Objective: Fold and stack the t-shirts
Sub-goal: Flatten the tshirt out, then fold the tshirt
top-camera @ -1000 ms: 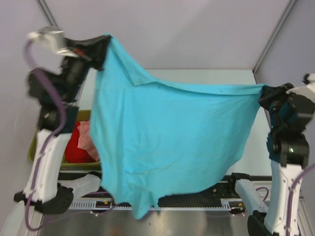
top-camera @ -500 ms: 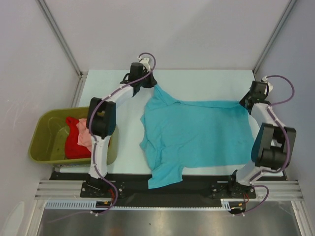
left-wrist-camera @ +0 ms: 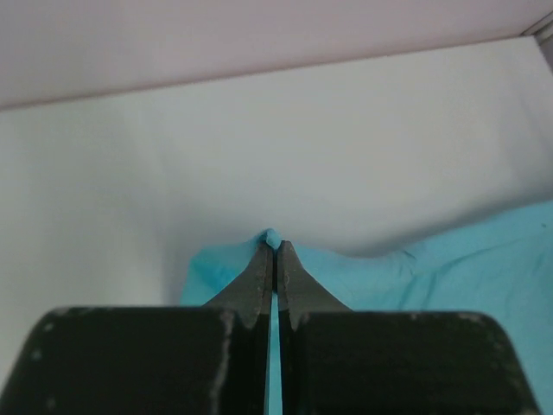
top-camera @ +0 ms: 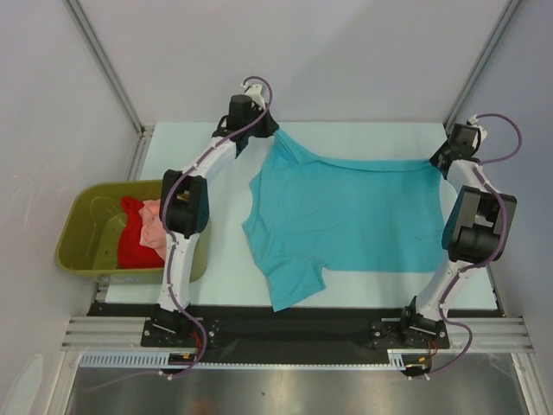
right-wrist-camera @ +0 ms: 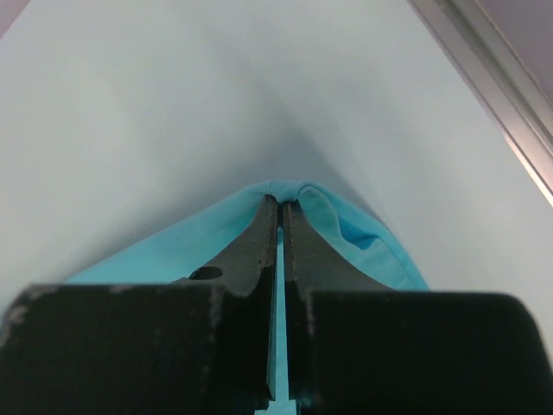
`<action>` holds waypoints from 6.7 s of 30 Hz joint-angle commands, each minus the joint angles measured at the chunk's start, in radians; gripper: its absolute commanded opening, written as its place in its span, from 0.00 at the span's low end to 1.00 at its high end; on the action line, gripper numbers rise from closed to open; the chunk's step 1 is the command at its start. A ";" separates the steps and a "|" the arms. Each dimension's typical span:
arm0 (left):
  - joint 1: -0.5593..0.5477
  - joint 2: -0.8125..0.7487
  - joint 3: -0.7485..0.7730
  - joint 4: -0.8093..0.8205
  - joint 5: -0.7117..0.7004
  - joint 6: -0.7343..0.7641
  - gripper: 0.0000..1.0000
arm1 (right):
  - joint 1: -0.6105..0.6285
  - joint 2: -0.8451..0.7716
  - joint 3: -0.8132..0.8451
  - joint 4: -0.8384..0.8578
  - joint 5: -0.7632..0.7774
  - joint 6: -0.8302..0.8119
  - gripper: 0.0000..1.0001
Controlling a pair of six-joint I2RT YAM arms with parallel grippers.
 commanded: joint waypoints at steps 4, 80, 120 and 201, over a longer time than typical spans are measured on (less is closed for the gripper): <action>-0.003 -0.140 -0.125 0.060 -0.014 -0.055 0.00 | -0.011 -0.022 0.021 -0.004 -0.010 0.020 0.00; -0.046 -0.149 -0.013 -0.672 -0.226 -0.131 0.44 | -0.163 0.155 0.243 -0.401 -0.234 -0.060 0.66; 0.002 -0.011 -0.055 -0.603 -0.203 -0.266 0.33 | -0.181 0.288 0.320 -0.458 -0.326 -0.172 0.73; -0.009 -0.202 -0.296 -0.374 -0.221 -0.179 0.45 | 0.696 -0.042 -0.090 -0.122 -0.490 0.604 0.63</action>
